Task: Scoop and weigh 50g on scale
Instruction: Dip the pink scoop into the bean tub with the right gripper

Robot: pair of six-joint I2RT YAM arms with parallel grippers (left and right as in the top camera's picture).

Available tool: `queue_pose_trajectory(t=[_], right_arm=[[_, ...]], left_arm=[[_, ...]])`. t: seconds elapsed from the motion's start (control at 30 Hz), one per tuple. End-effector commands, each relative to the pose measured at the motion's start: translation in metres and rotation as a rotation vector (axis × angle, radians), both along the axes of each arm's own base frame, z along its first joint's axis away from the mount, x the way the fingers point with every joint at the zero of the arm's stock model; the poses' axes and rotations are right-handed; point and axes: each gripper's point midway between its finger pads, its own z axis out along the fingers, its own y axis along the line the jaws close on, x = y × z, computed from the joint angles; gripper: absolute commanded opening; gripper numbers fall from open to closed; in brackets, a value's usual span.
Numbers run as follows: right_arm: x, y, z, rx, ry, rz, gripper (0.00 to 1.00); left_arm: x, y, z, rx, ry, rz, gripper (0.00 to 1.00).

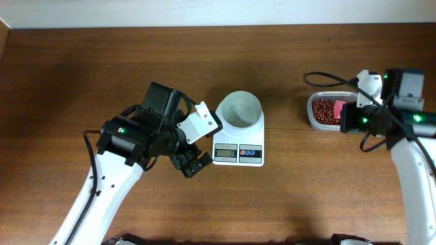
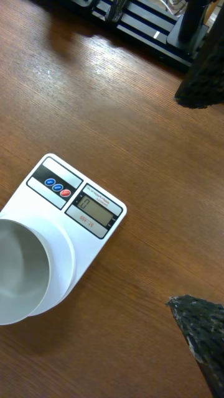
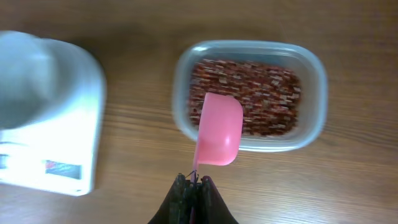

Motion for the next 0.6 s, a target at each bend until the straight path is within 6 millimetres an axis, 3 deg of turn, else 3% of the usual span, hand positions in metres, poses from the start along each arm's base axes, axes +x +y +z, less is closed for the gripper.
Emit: queue_pose_trajectory(t=[0.0, 0.2, 0.37, 0.43, 0.57], right_arm=[[0.012, -0.023, -0.027, -0.098, 0.081, -0.027, 0.04], [0.032, -0.029, -0.077, -0.101, 0.176, -0.031, 0.04], [0.037, -0.011, -0.111, 0.034, 0.243, -0.010, 0.04], [0.038, -0.010, -0.119, 0.102, 0.264, -0.070, 0.04], [0.038, -0.022, -0.114, 0.229, 0.255, -0.167, 0.04]], left_arm=[[0.000, -0.002, -0.001, -0.010, 0.006, -0.014, 0.99], [0.000, -0.002, -0.001, -0.010, 0.006, -0.014, 0.99], [0.000, -0.002, -0.001, -0.010, 0.006, -0.014, 0.99], [0.000, -0.002, -0.001, -0.010, 0.006, -0.014, 0.99], [0.000, -0.002, -0.001, -0.010, 0.006, -0.014, 0.99]])
